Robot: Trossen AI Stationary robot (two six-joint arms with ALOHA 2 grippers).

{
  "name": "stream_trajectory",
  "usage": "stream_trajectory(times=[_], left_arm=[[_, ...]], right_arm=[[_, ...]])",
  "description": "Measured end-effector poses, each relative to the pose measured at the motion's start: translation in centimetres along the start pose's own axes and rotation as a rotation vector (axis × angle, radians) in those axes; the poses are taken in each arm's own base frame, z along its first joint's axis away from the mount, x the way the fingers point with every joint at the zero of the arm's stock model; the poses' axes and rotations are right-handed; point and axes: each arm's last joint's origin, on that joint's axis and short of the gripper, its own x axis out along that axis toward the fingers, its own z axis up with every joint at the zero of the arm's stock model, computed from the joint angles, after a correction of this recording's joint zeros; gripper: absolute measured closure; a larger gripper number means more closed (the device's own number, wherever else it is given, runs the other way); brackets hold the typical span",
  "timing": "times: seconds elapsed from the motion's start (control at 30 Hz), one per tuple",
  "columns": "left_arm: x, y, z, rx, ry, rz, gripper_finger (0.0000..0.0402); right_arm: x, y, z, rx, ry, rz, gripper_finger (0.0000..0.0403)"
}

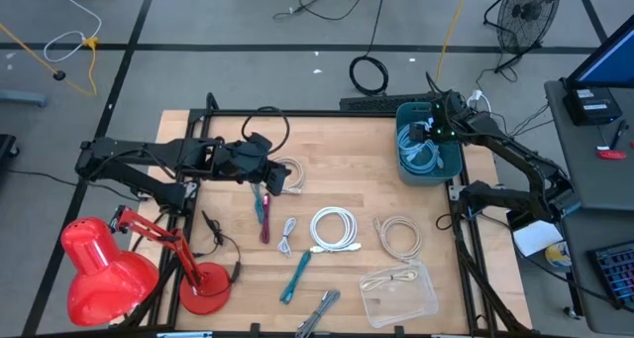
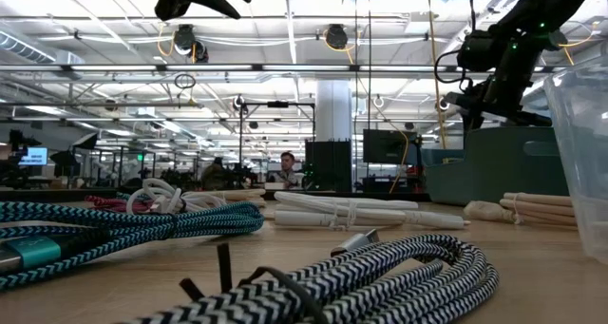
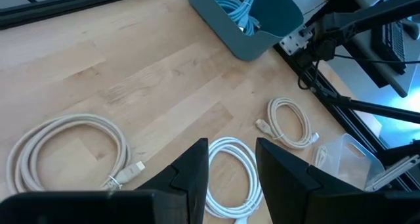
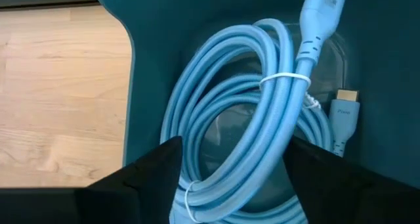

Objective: Pick & Place USB Port
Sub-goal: Put the blue hdmi cable into the blue bin, then put the top blue charger cable into the transparent bin

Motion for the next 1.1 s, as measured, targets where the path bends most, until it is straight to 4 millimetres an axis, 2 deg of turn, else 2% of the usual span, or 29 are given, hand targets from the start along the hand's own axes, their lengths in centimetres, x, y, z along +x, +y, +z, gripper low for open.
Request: stream_trajectory(times=[0.17,0.57,0.87,1.1], left_arm=[[-0.1,-0.1,-0.2,0.006,0.004,-0.005,0.0273],[-0.2,-0.4,-0.4,0.033,0.0,-0.006,0.0273],[-0.2,-0.4,-0.4,0.055,-0.001,-0.007,0.0273],[-0.1,-0.2,-0.2,0.053,-0.006,0.0,0.0273]], right_arm=[[0.0,0.0,-0.1,-0.002,0.009,-0.005,0.012],[0.3,-0.4,-0.9,-0.051,0.116,-0.034,0.0099],[0.9,-1.8,-1.8,-0.046,0.235,-0.276,0.0054],[1.0,-1.3,-1.7,-0.018,0.229,-0.212,0.0043]])
